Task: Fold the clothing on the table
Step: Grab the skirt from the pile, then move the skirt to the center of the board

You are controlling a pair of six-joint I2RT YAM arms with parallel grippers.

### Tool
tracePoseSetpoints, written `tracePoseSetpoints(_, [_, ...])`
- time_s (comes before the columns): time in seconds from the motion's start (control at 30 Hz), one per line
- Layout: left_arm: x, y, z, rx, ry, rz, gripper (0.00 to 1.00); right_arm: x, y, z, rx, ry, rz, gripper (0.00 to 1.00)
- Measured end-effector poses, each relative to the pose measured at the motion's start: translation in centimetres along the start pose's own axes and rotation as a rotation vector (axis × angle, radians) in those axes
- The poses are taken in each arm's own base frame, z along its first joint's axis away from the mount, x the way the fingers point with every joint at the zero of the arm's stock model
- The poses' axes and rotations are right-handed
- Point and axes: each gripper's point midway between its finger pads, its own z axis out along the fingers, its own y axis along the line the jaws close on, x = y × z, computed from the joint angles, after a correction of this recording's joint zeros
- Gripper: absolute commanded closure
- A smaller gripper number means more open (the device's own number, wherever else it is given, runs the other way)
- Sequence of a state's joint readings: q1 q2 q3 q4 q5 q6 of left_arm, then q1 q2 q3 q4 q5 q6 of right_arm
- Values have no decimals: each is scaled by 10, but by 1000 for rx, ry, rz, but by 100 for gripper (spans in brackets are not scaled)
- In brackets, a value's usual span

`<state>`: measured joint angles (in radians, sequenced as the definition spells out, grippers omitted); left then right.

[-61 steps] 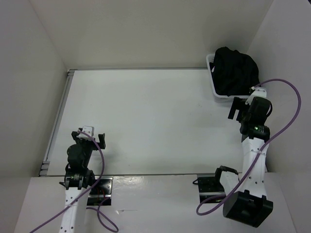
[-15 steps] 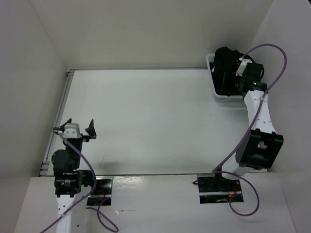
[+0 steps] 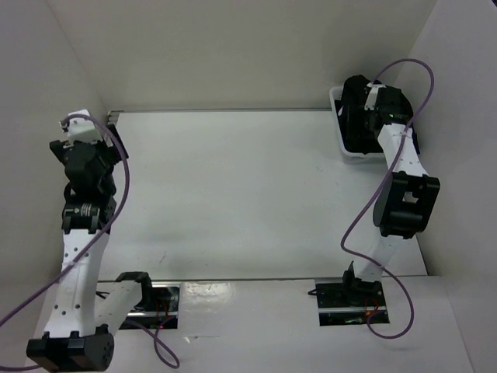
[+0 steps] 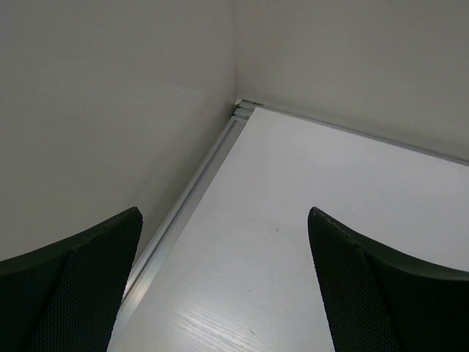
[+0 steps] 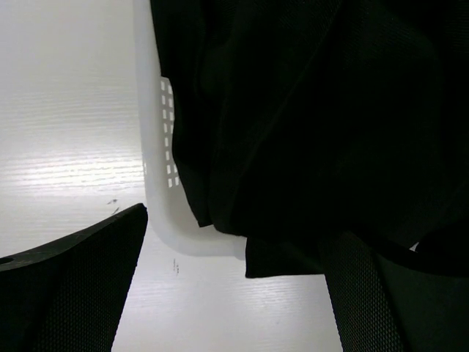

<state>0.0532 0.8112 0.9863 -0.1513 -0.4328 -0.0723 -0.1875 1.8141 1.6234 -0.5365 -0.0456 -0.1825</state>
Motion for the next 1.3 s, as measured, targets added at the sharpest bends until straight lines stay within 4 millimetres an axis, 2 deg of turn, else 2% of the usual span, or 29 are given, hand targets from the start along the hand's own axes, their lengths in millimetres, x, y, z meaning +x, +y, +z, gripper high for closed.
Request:
tracePoseSetpoints(0.13, [-22,5,16,-77,42,-25,1,1,-9,15,34,6,-1,2])
tracePoseSetpoints(0.17, [-30,6,19,-95,52,-35,1,2,-12,19,40,11,1,6])
tracePoseSetpoints(0.27, [-46,6,30,-131,78,-55,1,1,-24,27,62,12,5,44])
tracePoseSetpoints(0.3, [-48,6,34,-139,89,-60,1,-2,-29,29,73,6,10,74])
tracePoseSetpoints(0.37, [-42,7,42,-157,140,-50,1,-9,-38,32,94,-8,19,97])
tracePoseSetpoints(0.5, [-18,8,60,-182,286,-6,1,-29,-48,28,120,-42,41,100])
tracePoseSetpoints(0.63, [4,3,82,-126,432,114,1,-62,-49,10,114,-107,39,100])
tracePoseSetpoints(0.73, [28,2,92,-70,545,262,1,-90,-41,-11,61,-163,33,100])
tracePoseSetpoints(0.83, [55,-1,89,-10,641,306,1,-115,-24,-38,-38,-225,18,100])
tracePoseSetpoints(0.97, [74,-1,78,18,685,304,1,-139,17,-89,-255,-299,-51,100])
tracePoseSetpoints(1.1, [70,5,62,4,647,291,1,-133,93,-149,-539,-334,-215,100])
tracePoseSetpoints(1.17, [61,7,50,4,612,279,1,-124,147,-180,-654,-344,-347,100])
tracePoseSetpoints(1.23, [53,8,43,7,581,267,1,-107,220,-216,-797,-355,-502,100])
tracePoseSetpoints(1.3, [50,8,39,13,563,257,1,-79,286,-258,-986,-365,-639,100])
